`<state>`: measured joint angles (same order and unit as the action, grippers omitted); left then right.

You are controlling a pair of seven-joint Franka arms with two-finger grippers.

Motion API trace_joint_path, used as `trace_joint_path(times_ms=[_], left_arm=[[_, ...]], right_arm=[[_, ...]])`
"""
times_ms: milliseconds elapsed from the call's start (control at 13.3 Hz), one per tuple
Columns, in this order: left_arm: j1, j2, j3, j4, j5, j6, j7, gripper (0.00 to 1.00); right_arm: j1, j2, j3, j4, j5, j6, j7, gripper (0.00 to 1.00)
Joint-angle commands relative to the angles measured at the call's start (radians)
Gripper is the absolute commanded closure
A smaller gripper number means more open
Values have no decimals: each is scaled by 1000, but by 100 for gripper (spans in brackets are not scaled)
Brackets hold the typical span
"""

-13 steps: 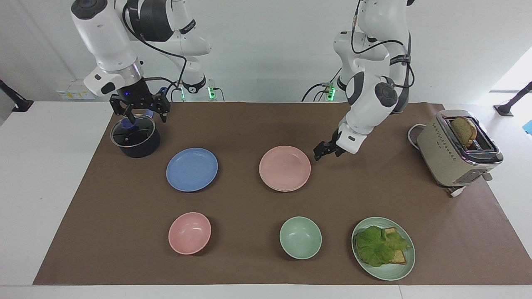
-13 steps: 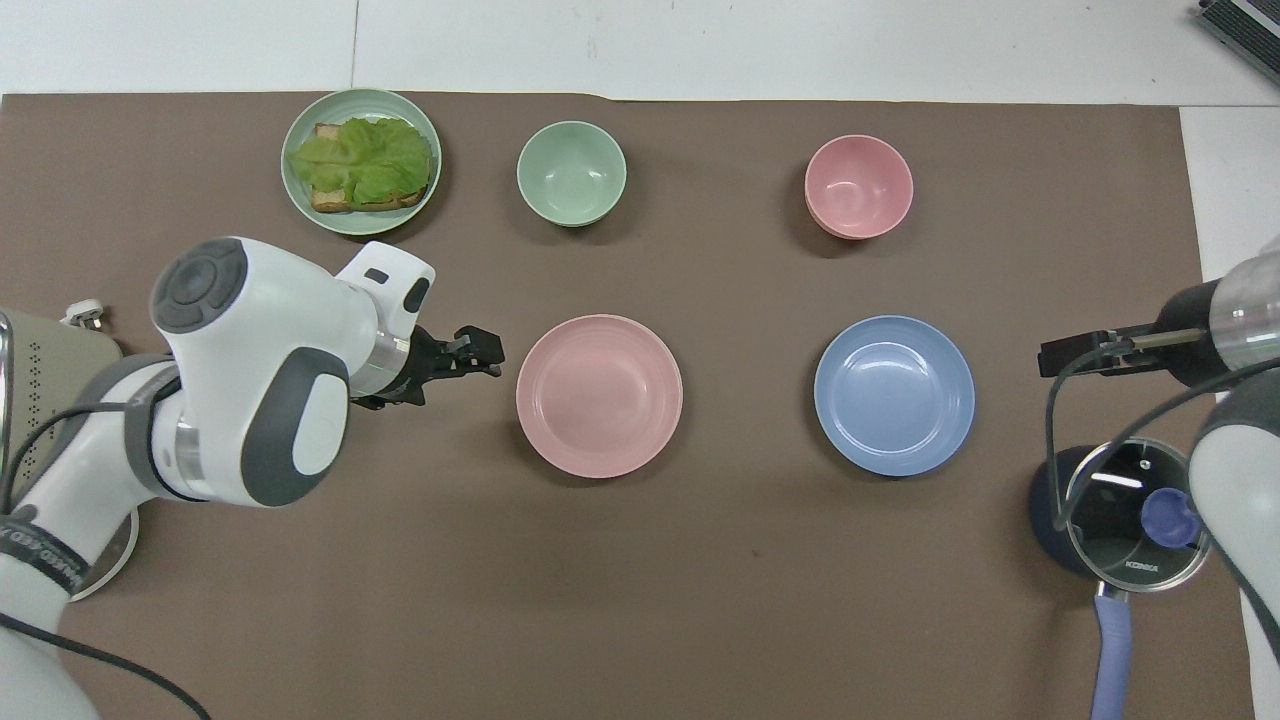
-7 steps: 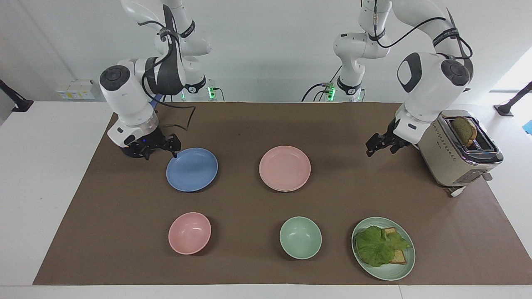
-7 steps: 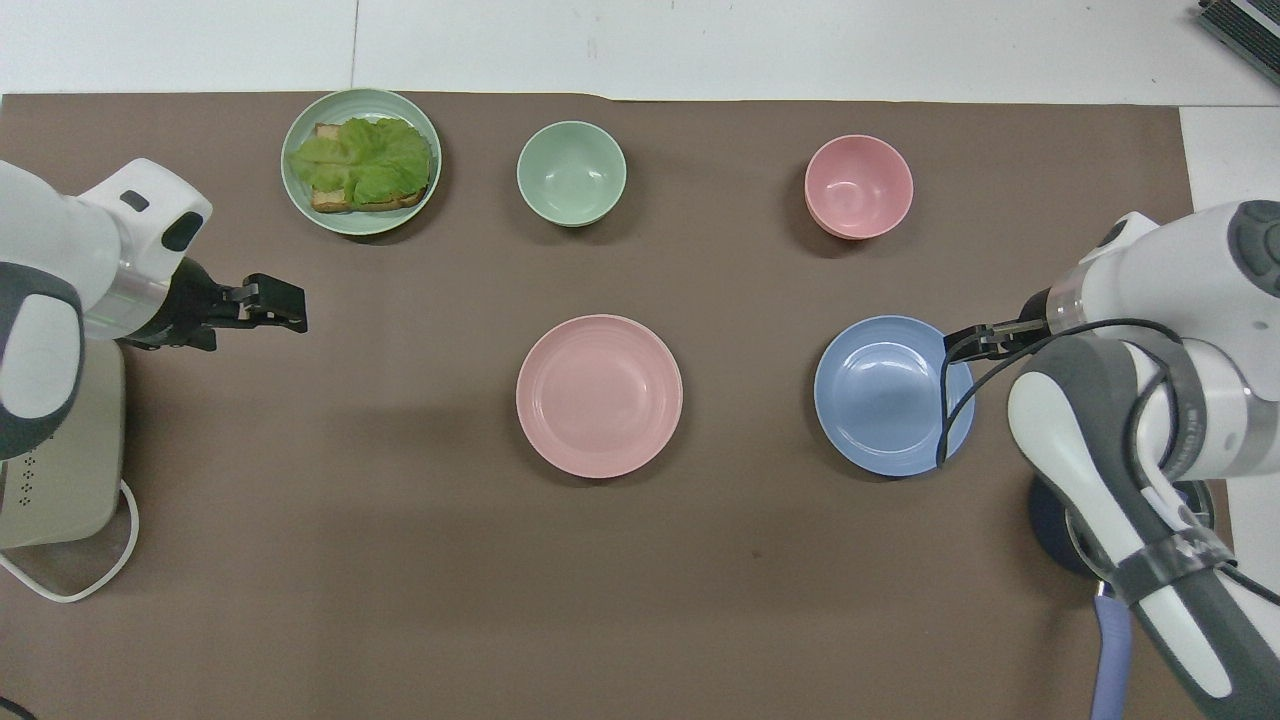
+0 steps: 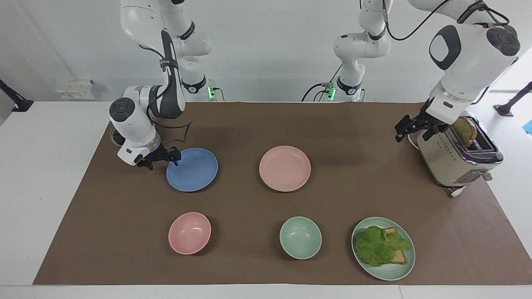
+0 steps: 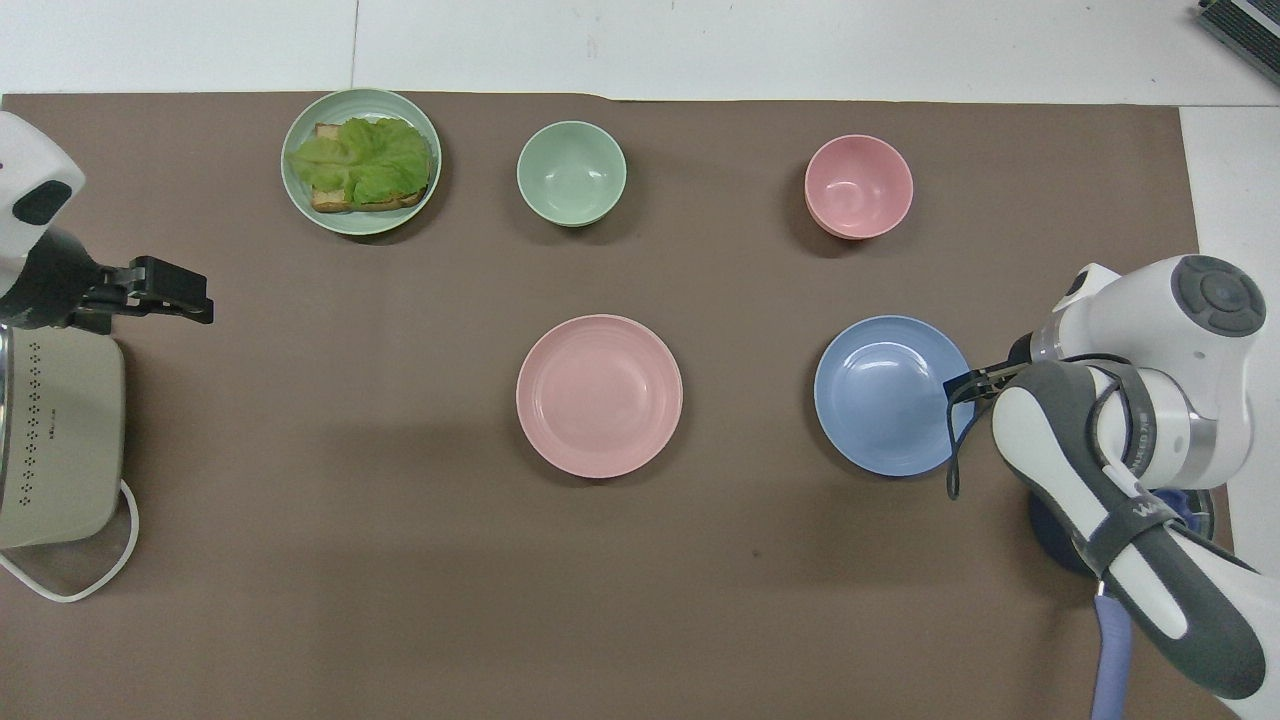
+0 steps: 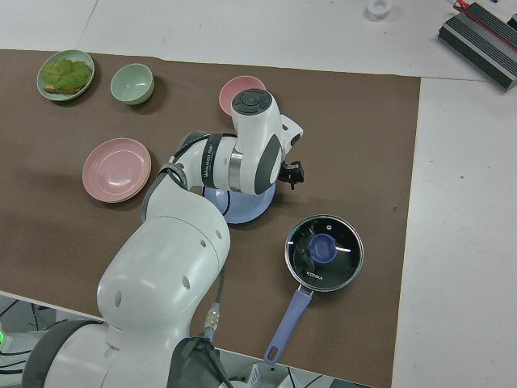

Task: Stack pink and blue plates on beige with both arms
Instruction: 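Withdraw the left gripper while the right gripper grasps the blue plate rim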

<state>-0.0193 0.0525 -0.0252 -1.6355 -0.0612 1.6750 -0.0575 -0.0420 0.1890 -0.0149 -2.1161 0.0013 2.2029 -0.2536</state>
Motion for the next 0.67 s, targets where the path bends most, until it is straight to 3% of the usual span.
trace_joint_path(times_ms=[0, 75, 150, 450, 525, 600], left_arm=[[-4, -68, -5, 13, 29, -37, -2, 0], [-4, -83, -2, 13, 29, -38, -2, 0], [-5, -92, -2, 13, 29, -40, -2, 0], [-7, -102, -2, 14, 32, -63, -2, 0], [-7, -100, -5, 29, 31, -63, -2, 0], [-4, -94, -4, 49, 29, -69, -4, 0]], right_arm=[[-7, 12, 6, -19, 28, 23, -56, 0], [-10, 12, 6, -21, 28, 23, -74, 0], [-15, 12, 6, -22, 28, 23, -75, 12], [-13, 17, 6, -22, 28, 21, -72, 72], [-13, 18, 6, -24, 28, 20, -69, 94], [-13, 18, 6, -21, 28, 18, -64, 100]])
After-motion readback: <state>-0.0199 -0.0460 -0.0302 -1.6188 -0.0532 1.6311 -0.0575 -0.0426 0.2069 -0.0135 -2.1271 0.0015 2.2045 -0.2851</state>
